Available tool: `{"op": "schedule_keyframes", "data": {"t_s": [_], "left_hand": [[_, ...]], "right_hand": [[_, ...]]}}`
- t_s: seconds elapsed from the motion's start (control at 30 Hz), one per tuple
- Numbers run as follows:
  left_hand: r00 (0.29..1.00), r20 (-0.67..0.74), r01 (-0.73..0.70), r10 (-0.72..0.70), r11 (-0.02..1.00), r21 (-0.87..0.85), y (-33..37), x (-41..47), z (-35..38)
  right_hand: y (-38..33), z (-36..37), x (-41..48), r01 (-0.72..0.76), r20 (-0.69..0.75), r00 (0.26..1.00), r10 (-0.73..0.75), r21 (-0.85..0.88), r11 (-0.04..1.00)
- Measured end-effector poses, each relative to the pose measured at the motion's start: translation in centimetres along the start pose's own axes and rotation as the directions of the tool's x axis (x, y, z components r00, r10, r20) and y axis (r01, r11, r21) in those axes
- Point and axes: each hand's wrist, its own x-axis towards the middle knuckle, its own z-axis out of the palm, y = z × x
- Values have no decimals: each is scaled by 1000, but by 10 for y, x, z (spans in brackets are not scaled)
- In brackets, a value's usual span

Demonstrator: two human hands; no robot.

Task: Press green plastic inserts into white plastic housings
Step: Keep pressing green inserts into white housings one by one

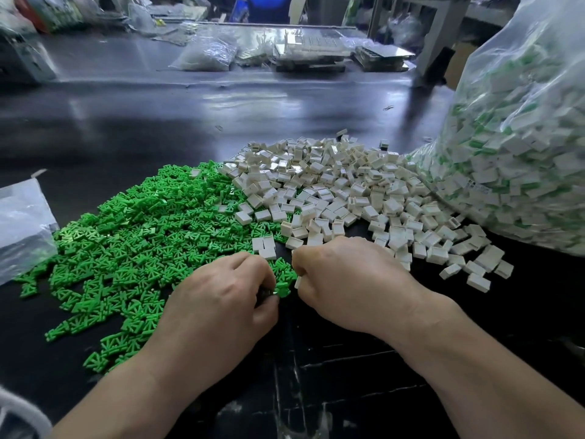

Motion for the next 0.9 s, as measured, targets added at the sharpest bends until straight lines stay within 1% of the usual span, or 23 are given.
{"op": "schedule_keyframes", "data": {"t_s": [0.17, 0.23, 0.27, 0.3, 0.33, 0.4, 0.43, 0.47, 0.5, 0.53, 0.57, 0.6, 0.63, 0.7, 0.9], "left_hand": [[998, -44, 37, -41, 996, -85, -5, 1, 1], [992, -80, 86, -101, 982, -167, -6, 0, 1], [985, -95, 118, -144, 964, -237, -6, 0, 0], [976, -103, 152, -194, 935, -321, -7, 0, -1], [966, -103, 178, -239, 896, -407, -7, 0, -3], [951, -81, 201, -299, 794, -573, -6, 0, -7], [945, -68, 199, -319, 730, -654, -6, 0, -9], [940, -62, 186, -334, 659, -729, -5, 0, -12], [936, -60, 169, -348, 589, -790, -4, 0, -14], [931, -56, 152, -360, 525, -837, -4, 1, -16], [929, -50, 139, -367, 469, -872, -3, 1, -18], [928, -42, 127, -370, 421, -898, -2, 1, -18], [929, -34, 119, -369, 383, -916, -2, 1, -19], [931, -25, 107, -363, 341, -934, -2, 1, -19], [935, -19, 99, -353, 313, -945, -2, 1, -19]], "right_hand": [[-1, 1, -2, 27, 38, 999, -25, -37, 999], [-3, 2, -3, 47, 15, 999, -46, -42, 998], [-4, 2, -3, 59, -11, 998, -60, -35, 998], [-3, 3, -4, 70, -46, 996, -70, 0, 998], [-2, 3, -4, 75, -93, 993, -68, 74, 994], [1, 1, -4, 63, -178, 984, -8, 307, 950], [3, -1, -4, 50, -185, 982, 39, 452, 891], [4, -2, -4, 36, -153, 986, 71, 605, 795], [5, -4, -4, 26, -91, 994, 65, 750, 660], [5, -4, -4, 11, -29, 999, 26, 854, 520], [5, -4, -4, 1, 8, 1000, -20, 909, 416], [4, -4, -4, 3, 19, 998, -57, 936, 353], [3, -3, -4, 6, 20, 996, -81, 951, 310], [0, -2, -2, 0, 25, 995, -98, 969, 246], [-2, -2, 0, -43, 47, 998, -37, 995, 85]]}}
